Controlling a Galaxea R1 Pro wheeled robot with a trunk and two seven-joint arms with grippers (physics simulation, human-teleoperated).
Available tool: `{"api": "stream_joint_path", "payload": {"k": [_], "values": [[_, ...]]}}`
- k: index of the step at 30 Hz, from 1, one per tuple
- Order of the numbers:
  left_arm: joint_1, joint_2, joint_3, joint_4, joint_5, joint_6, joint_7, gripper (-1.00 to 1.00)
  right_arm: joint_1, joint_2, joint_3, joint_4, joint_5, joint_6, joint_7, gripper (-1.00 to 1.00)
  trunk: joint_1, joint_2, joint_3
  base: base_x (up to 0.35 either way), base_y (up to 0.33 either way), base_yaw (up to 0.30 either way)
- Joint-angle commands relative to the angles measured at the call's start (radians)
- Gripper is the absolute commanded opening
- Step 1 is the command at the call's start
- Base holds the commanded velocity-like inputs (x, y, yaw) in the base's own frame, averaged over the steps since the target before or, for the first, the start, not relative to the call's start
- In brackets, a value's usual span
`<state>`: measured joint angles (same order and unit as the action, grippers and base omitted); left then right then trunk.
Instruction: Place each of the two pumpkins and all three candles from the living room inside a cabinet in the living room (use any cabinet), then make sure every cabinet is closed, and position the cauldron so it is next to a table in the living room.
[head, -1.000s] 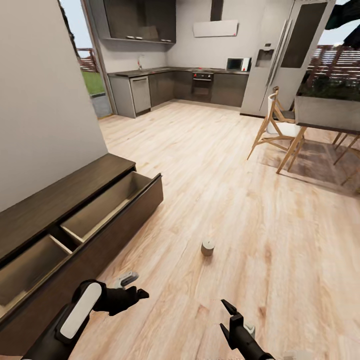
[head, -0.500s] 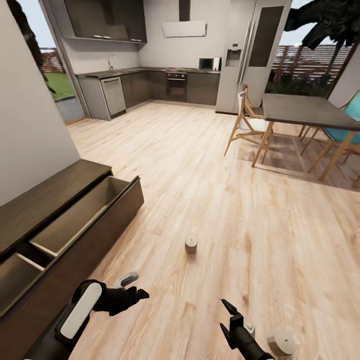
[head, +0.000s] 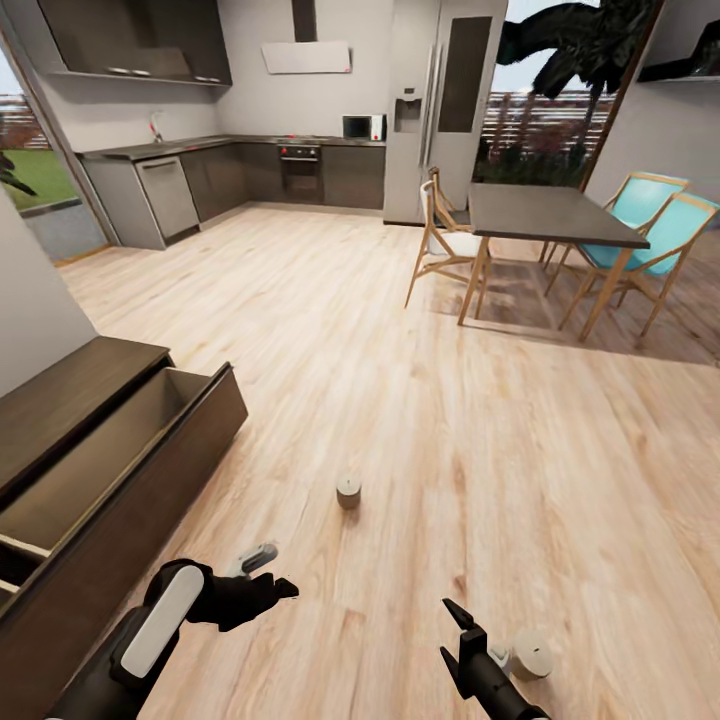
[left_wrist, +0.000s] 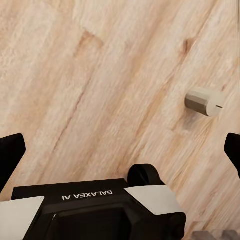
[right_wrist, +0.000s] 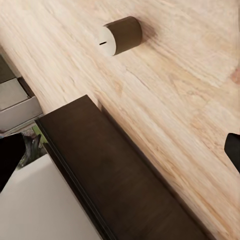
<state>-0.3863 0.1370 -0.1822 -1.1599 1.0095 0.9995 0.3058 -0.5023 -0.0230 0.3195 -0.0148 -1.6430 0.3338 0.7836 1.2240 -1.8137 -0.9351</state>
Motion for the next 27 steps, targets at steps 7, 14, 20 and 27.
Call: {"api": "stream_joint_path", "payload": {"k": [7, 14, 20, 27], "values": [[0.000, 0.001, -0.002, -0.001, 0.011, 0.001, 0.010, 1.00, -0.001, 0.001, 0.006, 0.002, -0.013, 0.010, -0.012, 1.00, 0.000, 0.000, -0.001, 0.206, 0.000, -0.254], [0.000, 0.001, -0.004, -0.001, 0.010, 0.001, 0.010, 1.00, -0.001, 0.001, 0.004, 0.004, -0.017, 0.006, -0.015, 1.00, 0.000, 0.000, -0.001, -0.006, 0.000, -0.036], [-0.001, 0.001, -0.027, -0.001, 0.006, 0.001, 0.010, 1.00, -0.001, 0.001, 0.002, 0.003, -0.019, 0.006, -0.015, 1.00, 0.000, 0.000, -0.001, -0.077, -0.068, -0.002], [0.000, 0.001, -0.030, -0.001, 0.002, 0.001, 0.010, 1.00, -0.001, 0.001, 0.001, 0.004, -0.018, -0.026, -0.014, 1.00, 0.000, 0.000, -0.001, -0.006, -0.162, 0.000]]}}
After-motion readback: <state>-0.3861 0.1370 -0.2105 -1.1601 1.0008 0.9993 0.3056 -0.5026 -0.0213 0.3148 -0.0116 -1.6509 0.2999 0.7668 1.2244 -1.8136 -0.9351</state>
